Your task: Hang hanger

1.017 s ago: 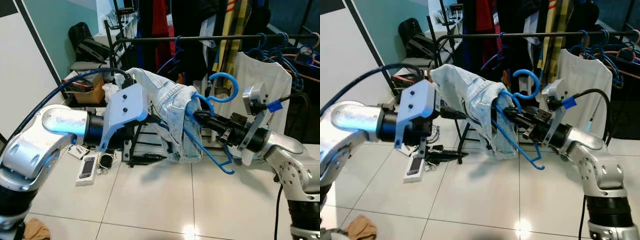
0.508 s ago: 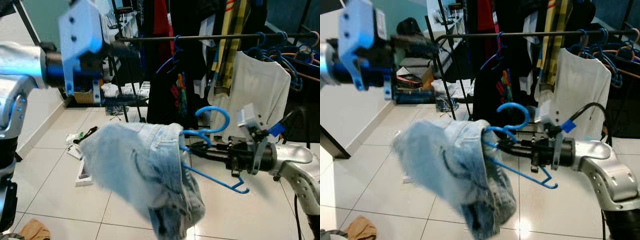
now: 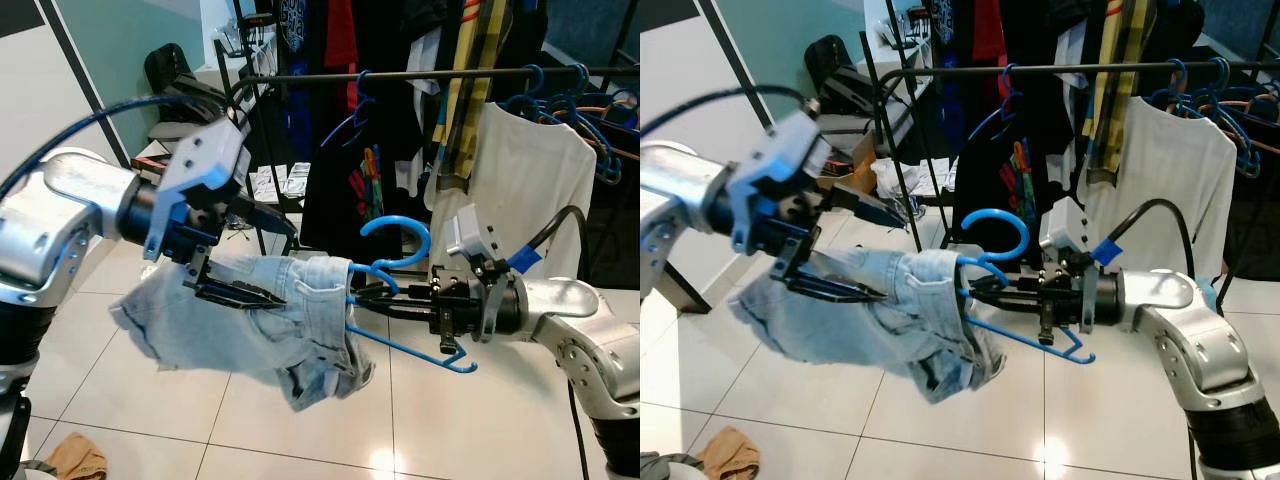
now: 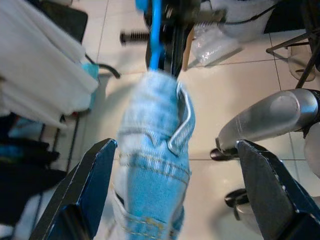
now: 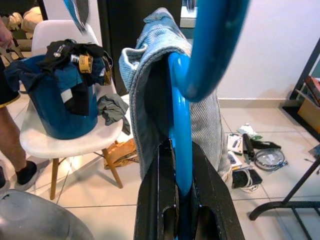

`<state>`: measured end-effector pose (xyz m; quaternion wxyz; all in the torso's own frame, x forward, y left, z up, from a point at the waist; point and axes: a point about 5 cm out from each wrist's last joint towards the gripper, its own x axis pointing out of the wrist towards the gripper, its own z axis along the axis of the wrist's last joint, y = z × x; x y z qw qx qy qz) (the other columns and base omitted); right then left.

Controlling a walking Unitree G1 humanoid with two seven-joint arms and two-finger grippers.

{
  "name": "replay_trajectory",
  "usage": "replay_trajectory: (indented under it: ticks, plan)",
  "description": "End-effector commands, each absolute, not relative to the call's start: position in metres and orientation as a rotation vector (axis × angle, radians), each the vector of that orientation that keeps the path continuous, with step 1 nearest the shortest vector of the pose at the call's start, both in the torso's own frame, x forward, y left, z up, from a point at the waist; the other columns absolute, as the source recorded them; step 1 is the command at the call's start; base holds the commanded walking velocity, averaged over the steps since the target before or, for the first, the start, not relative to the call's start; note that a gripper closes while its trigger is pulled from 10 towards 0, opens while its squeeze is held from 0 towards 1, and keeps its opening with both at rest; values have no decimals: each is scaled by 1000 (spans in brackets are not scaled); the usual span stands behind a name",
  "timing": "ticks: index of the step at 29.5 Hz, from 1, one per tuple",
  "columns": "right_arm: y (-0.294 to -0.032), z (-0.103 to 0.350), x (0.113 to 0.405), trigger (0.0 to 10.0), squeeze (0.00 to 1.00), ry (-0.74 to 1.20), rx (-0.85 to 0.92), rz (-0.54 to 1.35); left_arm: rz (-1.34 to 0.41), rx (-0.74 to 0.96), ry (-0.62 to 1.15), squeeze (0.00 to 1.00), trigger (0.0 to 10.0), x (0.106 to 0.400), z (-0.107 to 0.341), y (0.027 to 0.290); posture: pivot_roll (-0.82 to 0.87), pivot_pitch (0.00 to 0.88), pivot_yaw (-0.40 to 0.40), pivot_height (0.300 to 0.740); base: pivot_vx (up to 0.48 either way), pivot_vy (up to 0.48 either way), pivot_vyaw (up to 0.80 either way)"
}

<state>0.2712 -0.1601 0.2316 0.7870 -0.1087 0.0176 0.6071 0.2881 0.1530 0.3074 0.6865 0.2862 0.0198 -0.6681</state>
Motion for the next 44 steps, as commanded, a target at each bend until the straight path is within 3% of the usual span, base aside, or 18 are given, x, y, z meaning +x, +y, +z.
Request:
replay_trajectory:
  ticks: [1, 12, 13, 15, 16, 26, 35, 36, 37, 44]
  plan:
    - [-150, 243, 267, 10000, 0, -41, -267, 1351, -1442, 637, 118, 0, 10000, 294, 299, 158, -34, 0, 130, 740, 0, 0, 0]
    - [-144, 247, 265, 10000, 0, -56, -279, 1388, -1362, 610, 200, 0, 10000, 308, 286, 155, -34, 0, 129, 740, 0, 0, 0]
    - [-143, 247, 265, 10000, 0, -59, -279, 1389, -1382, 623, 228, 0, 4471, 307, 282, 155, -36, 0, 131, 740, 0, 0, 0]
    - [-143, 248, 265, 10000, 0, -60, -279, 1389, -1398, 634, 247, 0, 4471, 305, 280, 155, -36, 0, 131, 740, 0, 0, 0]
    - [-143, 248, 265, 10000, 0, -62, -279, 1387, -1427, 651, 284, 0, 0, 301, 275, 156, -36, 0, 133, 740, 0, 0, 0]
    - [-143, 250, 267, 10000, 0, -75, -290, 1374, -1517, 667, 403, 0, 0, 289, 259, 159, -38, 0, 130, 740, 0, 0, 0]
    - [-140, 254, 271, 10000, 0, -107, -286, 1351, -1494, 661, 356, 0, 0, 292, 258, 153, -41, 0, 127, 740, 0, 0, 0]
    - [-140, 253, 273, 10000, 75, -106, -267, 1337, -1474, 658, 298, 0, 0, 295, 263, 151, -40, 0, 127, 740, 0, 0, 0]
    - [-140, 253, 274, 10000, 1000, -103, -251, 1320, -1449, 656, 243, 0, 0, 298, 267, 149, -40, 0, 127, 740, 0, 0, 0]
    - [-159, 249, 280, 10000, 1000, -88, -241, 1216, -1332, 685, 130, 0, 0, 312, 279, 158, -40, 0, 128, 740, 0, 0, 0]
